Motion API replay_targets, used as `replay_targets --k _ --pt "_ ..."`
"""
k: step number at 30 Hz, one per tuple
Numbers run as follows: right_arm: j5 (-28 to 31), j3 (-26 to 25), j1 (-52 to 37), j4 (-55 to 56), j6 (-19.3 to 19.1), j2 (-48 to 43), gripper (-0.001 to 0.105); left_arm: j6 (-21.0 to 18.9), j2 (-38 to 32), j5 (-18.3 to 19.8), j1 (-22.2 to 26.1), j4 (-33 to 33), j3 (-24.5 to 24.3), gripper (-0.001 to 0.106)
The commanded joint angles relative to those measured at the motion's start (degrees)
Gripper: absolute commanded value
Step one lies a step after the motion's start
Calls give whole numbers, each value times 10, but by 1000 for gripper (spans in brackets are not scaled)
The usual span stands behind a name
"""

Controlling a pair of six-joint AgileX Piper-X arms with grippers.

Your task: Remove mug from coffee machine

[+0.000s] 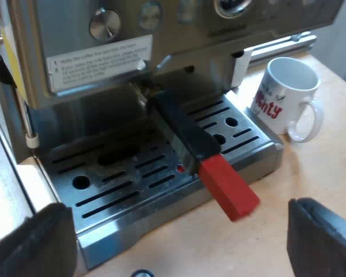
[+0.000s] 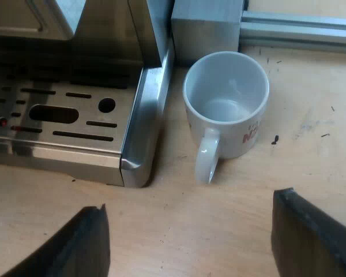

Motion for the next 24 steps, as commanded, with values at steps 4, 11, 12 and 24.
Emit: replay_targets --k 4,11,12,24 --pt "-4 -14 -3 -3 -1 44 62 -7 54 -3 40 0 -30 77" --pt "1 -14 -52 -47 40 97 62 16 75 56 180 29 -33 77" --pt "-1 -14 -73 -51 41 103 62 20 73 56 193 33 -33 77" --pt "0 -6 -243 -20 -38 84 62 48 62 -18 201 71 -33 77"
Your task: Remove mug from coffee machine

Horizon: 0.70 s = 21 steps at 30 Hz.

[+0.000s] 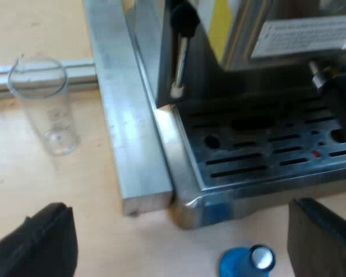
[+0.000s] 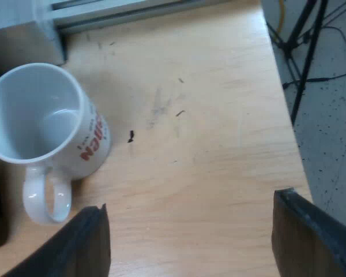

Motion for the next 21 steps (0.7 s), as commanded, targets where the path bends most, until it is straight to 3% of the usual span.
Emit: replay_targets --k 1,4,12,15,21 --pt "2 4 -5 0 -23 -27 62 4 -11 -15 0 11 -3 77" --pt "2 16 -4 4 -58 -55 62 4 -28 -15 0 12 -3 77" --pt "2 72 -4 -3 -56 -176 62 5 -158 -25 0 19 -3 77" --pt "2 98 -4 -4 -56 -233 62 23 -198 -25 0 28 -3 77" --pt "2 138 -4 -4 -56 -354 62 30 -268 -48 0 33 7 77"
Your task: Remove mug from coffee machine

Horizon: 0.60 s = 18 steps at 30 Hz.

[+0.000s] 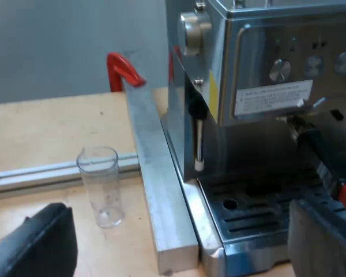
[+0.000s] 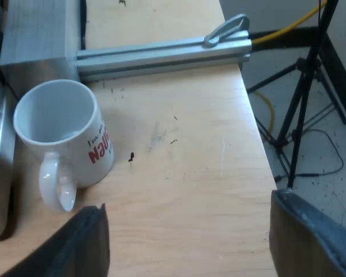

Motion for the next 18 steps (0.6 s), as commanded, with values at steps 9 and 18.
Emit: replay_targets --k 9,18 --pt "-1 17 1 -8 -6 -201 62 4 -113 -9 0 13 15 77" --pt "-25 17 1 -9 -3 -206 62 -3 -128 -46 0 30 17 77"
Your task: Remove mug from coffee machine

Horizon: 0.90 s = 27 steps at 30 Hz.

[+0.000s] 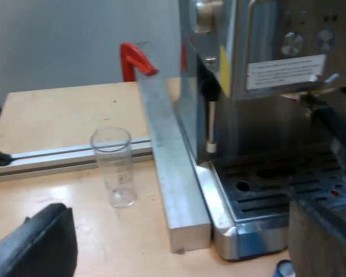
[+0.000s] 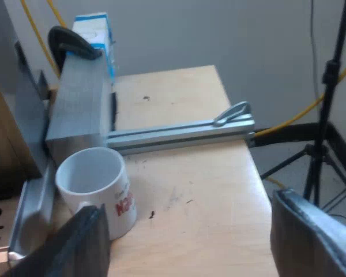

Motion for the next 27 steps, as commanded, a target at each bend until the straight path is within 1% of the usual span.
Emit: replay_targets --k 1,3,6,10,11,14,18,21,22,23,27 --pt "-7 -2 1 -13 -4 -27 62 -8 -83 -19 0 -4 2 77" --pt "-7 -2 1 -13 -4 -27 62 -19 -83 -28 0 -4 8 77" --pt "-7 -2 1 -14 -4 -27 62 -19 -83 -35 0 -14 23 77" --pt "-9 -2 1 -41 -4 -27 62 -19 -83 -35 0 -53 53 77" --pt "-9 -2 1 -46 -4 -27 62 -19 -83 -35 0 -54 55 77" --pt "-9 1 1 -51 -4 -27 62 -19 -82 -35 0 -69 78 77" --pt "-9 17 1 -44 -4 -27 62 -19 -82 -35 0 -70 95 77" --pt "-9 39 1 -42 -4 -27 62 -19 -82 -35 0 -70 110 77" --pt "-10 48 1 -42 -1 -27 62 -19 -82 -25 0 -70 134 77" --pt "-10 55 1 -42 0 -27 62 -19 -82 -22 0 -70 139 77" --pt "-13 77 1 -39 1 -27 62 -19 -82 -18 0 -69 139 77"
